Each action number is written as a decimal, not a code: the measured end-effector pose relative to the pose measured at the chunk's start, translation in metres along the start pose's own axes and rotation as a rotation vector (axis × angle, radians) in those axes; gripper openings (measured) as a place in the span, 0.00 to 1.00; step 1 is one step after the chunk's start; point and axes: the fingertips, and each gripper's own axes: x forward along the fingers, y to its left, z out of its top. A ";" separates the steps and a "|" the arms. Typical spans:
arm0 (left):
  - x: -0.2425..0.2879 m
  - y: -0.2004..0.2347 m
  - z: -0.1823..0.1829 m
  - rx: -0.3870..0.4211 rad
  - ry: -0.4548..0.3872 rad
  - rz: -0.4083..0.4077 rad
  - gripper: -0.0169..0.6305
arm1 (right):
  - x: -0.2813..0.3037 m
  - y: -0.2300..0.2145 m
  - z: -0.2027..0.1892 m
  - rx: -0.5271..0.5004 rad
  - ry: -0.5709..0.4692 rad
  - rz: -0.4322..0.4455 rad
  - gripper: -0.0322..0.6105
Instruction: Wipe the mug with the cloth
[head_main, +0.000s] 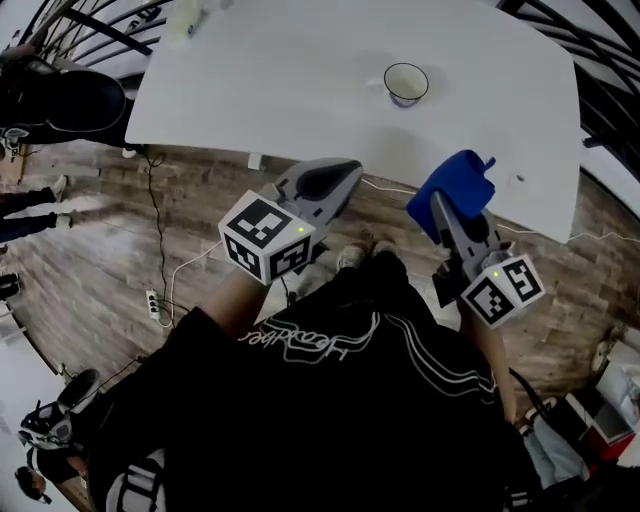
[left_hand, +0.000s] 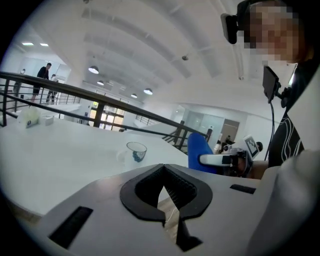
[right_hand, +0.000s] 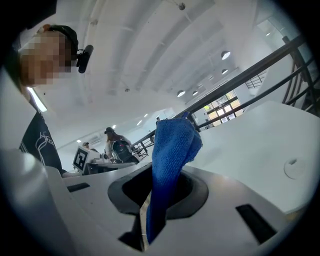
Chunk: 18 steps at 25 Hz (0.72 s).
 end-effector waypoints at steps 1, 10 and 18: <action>0.008 0.003 -0.001 -0.014 0.016 0.009 0.04 | 0.001 -0.008 0.002 0.008 -0.002 0.001 0.13; 0.035 0.024 0.015 0.001 0.060 0.064 0.04 | 0.009 -0.033 0.020 0.004 0.036 0.046 0.13; 0.082 0.080 0.012 -0.009 0.127 -0.003 0.04 | 0.057 -0.067 0.018 0.186 -0.030 -0.038 0.13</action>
